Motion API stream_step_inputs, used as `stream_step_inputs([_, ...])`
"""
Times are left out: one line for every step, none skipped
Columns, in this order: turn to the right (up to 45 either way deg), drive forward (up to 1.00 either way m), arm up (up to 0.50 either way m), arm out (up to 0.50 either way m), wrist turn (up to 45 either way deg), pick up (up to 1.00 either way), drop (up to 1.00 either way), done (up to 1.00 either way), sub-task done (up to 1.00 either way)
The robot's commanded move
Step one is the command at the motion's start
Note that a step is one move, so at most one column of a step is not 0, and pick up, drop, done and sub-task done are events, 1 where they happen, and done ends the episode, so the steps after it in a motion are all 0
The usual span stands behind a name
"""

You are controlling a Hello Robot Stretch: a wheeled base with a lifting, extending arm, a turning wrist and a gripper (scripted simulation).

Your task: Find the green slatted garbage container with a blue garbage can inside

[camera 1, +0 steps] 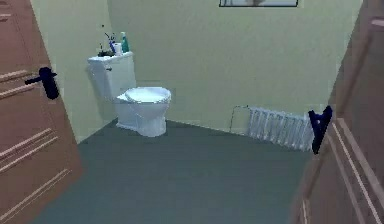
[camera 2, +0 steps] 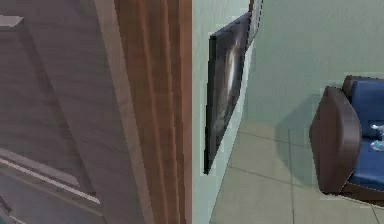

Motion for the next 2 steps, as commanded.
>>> stream_step_inputs([-6.0, 0.00, 0.00, 0.00, 0.0, 0.00, 0.00, 0.00, 0.00])
stream_step_inputs([0.0, 0.65, 0.00, 0.00, 0.0, 0.00, 0.00, 0.00, 0.00])
